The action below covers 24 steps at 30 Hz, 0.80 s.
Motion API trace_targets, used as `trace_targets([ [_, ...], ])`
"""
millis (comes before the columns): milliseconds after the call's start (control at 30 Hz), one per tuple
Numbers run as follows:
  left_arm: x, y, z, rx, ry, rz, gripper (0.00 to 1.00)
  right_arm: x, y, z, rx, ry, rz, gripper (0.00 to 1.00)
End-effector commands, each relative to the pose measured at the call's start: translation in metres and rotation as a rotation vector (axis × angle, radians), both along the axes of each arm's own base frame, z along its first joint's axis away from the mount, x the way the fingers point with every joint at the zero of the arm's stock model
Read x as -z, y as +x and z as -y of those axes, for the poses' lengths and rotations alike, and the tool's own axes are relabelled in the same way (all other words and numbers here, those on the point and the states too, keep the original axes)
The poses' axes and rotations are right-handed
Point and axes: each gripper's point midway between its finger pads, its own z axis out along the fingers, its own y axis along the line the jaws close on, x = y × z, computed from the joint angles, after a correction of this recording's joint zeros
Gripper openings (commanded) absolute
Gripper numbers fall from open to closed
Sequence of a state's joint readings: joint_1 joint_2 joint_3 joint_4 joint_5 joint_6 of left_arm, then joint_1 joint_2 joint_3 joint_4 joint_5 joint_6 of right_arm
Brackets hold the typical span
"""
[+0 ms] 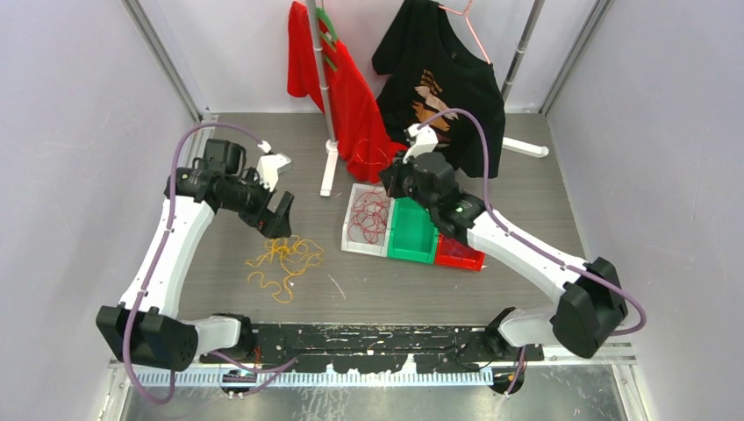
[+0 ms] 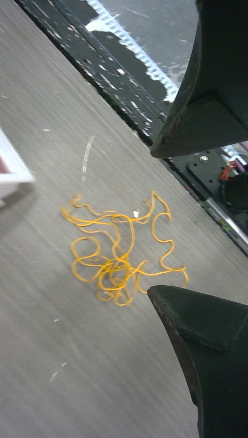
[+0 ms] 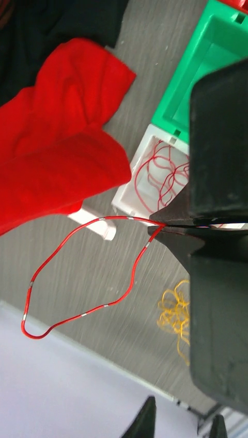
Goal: Untangle the cables
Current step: Place the cable in the bin.
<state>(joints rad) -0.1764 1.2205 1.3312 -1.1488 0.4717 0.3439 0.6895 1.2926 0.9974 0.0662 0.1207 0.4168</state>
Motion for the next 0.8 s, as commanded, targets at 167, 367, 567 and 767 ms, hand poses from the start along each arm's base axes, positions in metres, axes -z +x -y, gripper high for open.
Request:
trace_targets([
  [167,0.029,-0.016,-0.02,0.056,-0.023,-0.052,0.88,0.041,0.013,-0.004,0.112,-0.229,-0.112,0.01],
  [367,0.028,-0.031,-0.012,0.12,-0.066,0.003,0.99,0.067,0.013,-0.014,0.209,-0.307,-0.082,0.01],
  [567,0.025,-0.029,-0.016,0.11,-0.055,0.005,1.0,0.096,0.012,-0.011,0.245,-0.442,-0.196,0.01],
  [767,0.012,-0.02,-0.017,0.093,-0.066,0.007,0.99,0.126,0.005,-0.001,0.243,-0.524,-0.305,0.01],
])
